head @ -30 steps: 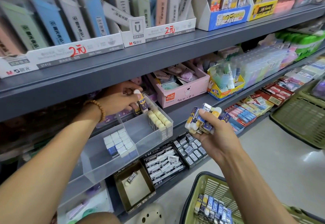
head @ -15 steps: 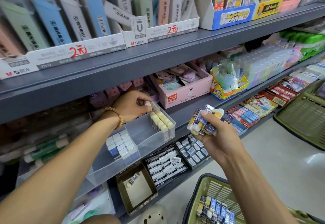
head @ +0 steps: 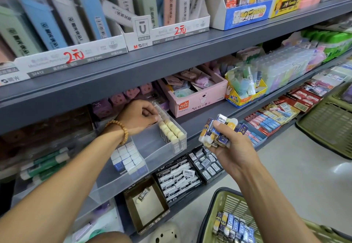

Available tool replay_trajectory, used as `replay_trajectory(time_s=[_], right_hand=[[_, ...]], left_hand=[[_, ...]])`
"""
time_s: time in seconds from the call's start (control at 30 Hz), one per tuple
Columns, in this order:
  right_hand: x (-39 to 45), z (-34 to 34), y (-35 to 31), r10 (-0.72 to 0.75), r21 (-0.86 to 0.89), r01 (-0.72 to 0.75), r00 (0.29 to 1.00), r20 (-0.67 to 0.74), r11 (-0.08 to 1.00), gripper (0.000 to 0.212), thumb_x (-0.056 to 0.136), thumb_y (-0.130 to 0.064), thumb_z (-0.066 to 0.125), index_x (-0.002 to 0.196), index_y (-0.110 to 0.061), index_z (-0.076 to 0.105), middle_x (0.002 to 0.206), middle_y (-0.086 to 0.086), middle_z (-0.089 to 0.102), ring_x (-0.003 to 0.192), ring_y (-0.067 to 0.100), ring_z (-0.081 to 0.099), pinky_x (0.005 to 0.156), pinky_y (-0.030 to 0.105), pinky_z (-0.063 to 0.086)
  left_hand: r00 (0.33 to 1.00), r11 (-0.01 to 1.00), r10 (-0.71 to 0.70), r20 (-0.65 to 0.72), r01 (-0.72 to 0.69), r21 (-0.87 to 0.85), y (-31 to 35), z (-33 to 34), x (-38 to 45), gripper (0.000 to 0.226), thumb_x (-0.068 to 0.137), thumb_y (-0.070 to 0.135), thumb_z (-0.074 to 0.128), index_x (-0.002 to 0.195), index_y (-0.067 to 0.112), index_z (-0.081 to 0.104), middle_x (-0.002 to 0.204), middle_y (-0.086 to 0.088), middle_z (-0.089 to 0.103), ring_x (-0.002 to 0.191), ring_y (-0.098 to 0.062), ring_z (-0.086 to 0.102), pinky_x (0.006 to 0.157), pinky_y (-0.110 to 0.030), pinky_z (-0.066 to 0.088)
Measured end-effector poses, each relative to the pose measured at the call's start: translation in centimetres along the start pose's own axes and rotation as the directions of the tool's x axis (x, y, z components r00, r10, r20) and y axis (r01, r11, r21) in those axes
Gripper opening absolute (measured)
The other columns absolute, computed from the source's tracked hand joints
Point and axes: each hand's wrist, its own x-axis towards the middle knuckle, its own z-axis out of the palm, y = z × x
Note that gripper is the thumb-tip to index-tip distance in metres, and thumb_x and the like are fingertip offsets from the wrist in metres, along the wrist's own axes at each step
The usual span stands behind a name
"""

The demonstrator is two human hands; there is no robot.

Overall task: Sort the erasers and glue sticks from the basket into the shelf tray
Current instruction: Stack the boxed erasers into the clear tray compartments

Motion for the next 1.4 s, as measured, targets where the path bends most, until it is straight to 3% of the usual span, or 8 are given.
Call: replay_trajectory(time_s=[0.13,0.4,0.5,0.63,0.8,1.03,1.23,1.4], right_hand=[[0.2,0.3,-0.3,0.005,0.05,-0.006,1.0,0.03,0.999,0.035,0.064,-0.011,0.075,0.095,-0.002,0.06,0.084,0.017,0.063,0.071,0.031,0.063,0.059,0.038,0.058],[-0.4,1.0,0.1,0.069,0.131,-0.078,0.995,0.073,0.988,0.028,0.069,-0.012,0.074,0.093,-0.004,0.064,0.088,0.017,0.066,0.085,0.033,0.064,0.059,0.037,0.058],[-0.9,1.6,0.1,0.064,0.15,-0.076,0.995,0.082,0.986,0.025,0.069,-0.011,0.073,0.092,-0.005,0.065,0.084,0.015,0.068,0.08,0.03,0.066,0.063,0.038,0.058],[-1.8,2.8,0.2,0.034,0.155,-0.058,0.987,0.156,0.986,0.02,0.07,-0.012,0.072,0.087,-0.006,0.063,0.081,0.014,0.067,0.073,0.027,0.066,0.066,0.038,0.056],[-2.2,4.4,0.6,0.049,0.196,-0.097,0.97,0.238,0.976,0.047,0.075,-0.009,0.072,0.118,0.0,0.055,0.126,0.037,0.058,0.113,0.05,0.062,0.092,0.053,0.056],[-2.3,6.0,1.0,0.014,0.112,-0.045,0.965,0.261,0.993,0.046,0.072,-0.016,0.07,0.113,0.002,0.057,0.105,0.029,0.065,0.085,0.034,0.068,0.068,0.04,0.058],[-1.6,6.9,1.4,0.04,0.097,-0.06,0.979,0.198,0.993,0.047,0.068,-0.013,0.074,0.109,0.004,0.059,0.098,0.031,0.062,0.098,0.044,0.063,0.065,0.043,0.06],[-1.2,6.7,1.3,0.04,0.097,-0.055,0.987,0.158,0.994,0.026,0.063,-0.013,0.076,0.083,-0.002,0.062,0.074,0.018,0.06,0.074,0.035,0.063,0.075,0.048,0.055]], left_hand=[[0.998,1.0,0.017,-0.059,-0.017,0.007,-0.1,0.1,-0.2,0.013,0.079,0.009,0.077,0.074,0.02,0.07,0.066,0.01,0.063,0.063,-0.004,0.056,0.066,-0.022,0.049],[0.996,1.0,0.022,-0.088,-0.022,0.005,0.2,-0.2,-1.2,0.016,0.085,0.011,0.068,0.073,0.022,0.07,0.068,0.005,0.07,0.065,-0.011,0.067,0.071,-0.033,0.058],[0.989,0.998,0.021,-0.148,-0.03,-0.061,1.9,-0.4,-2.4,0.011,0.087,0.012,0.067,0.078,0.018,0.069,0.072,0.001,0.07,0.067,-0.014,0.067,0.06,-0.023,0.053],[0.995,0.961,0.063,0.079,-0.039,-0.275,5.0,0.3,-4.9,0.011,0.081,0.019,0.076,0.089,0.016,0.069,0.079,-0.006,0.072,0.068,-0.019,0.07,0.05,-0.018,0.047],[0.967,0.921,0.085,0.239,0.015,-0.389,6.1,0.7,-6.3,0.024,0.075,0.008,0.08,0.094,0.018,0.069,0.077,-0.003,0.071,0.063,-0.01,0.065,0.052,-0.018,0.051],[0.974,0.821,-0.01,0.225,0.136,-0.554,5.4,-0.9,-6.6,0.015,0.08,-0.004,0.072,0.089,0.008,0.071,0.074,-0.005,0.073,0.062,-0.011,0.067,0.054,-0.017,0.053],[0.983,0.64,-0.133,0.127,0.183,-0.747,4.1,-2.9,-5.6,0.015,0.083,-0.012,0.061,0.091,-0.001,0.067,0.079,-0.015,0.072,0.066,-0.018,0.071,0.063,-0.018,0.058],[0.964,0.777,-0.266,-0.011,0.208,-0.594,1.7,-4.1,-3.6,0.024,0.089,-0.012,0.053,0.072,0.004,0.059,0.083,-0.011,0.063,0.067,-0.014,0.067,0.059,-0.017,0.055]])
